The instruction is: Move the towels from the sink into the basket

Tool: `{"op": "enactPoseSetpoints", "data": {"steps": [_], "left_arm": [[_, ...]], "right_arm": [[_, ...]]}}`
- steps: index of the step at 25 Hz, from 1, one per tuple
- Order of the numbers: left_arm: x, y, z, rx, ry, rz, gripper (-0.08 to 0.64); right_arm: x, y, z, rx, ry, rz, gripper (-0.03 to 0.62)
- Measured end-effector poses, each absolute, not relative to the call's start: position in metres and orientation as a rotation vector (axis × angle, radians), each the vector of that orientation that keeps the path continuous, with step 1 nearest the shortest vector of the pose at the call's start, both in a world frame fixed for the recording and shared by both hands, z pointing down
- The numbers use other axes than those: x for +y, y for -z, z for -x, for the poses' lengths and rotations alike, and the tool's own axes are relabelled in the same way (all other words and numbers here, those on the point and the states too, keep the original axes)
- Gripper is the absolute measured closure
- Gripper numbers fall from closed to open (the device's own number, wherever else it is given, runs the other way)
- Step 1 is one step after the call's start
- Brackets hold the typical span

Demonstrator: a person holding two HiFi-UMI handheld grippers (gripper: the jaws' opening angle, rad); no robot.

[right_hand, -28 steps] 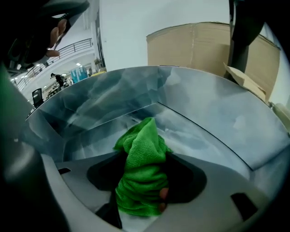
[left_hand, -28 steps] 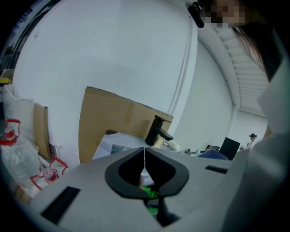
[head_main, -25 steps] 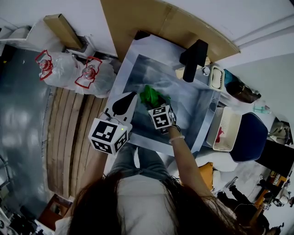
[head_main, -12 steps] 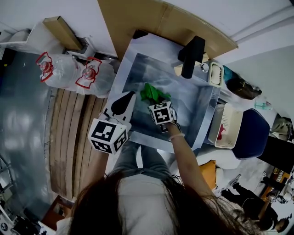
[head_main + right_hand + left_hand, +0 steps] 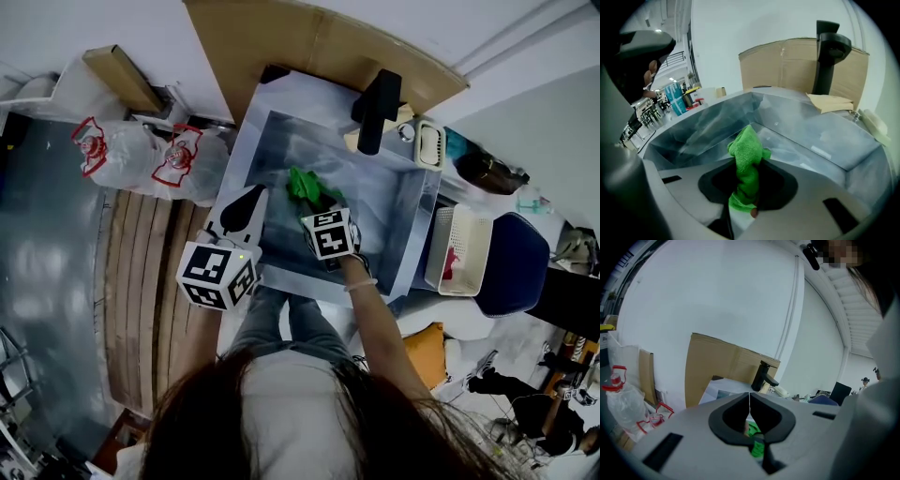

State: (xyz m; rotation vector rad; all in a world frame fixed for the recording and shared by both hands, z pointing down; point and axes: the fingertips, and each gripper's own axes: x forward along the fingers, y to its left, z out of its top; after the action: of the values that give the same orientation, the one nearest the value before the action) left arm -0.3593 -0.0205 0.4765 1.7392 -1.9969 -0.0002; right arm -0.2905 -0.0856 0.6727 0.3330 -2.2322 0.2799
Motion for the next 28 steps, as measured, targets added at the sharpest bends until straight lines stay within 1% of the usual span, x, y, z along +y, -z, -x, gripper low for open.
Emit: {"op": "enactPoseSetpoints", "data": {"steps": [14,28], "left_arm": [[-0.018,-0.452,0.359,-2.055,0.031,-1.707,0.551],[-0.038,-0.422,0.333,-2.006,-0.009,-1.843,0.551]], "right_arm": [[-0.089,-0.604,0.274,-2.369,-0.339,-0.422,0.477],[-0.096,-0.548,0.256,-2.478,-0.394,-0.525,0.477]]}}
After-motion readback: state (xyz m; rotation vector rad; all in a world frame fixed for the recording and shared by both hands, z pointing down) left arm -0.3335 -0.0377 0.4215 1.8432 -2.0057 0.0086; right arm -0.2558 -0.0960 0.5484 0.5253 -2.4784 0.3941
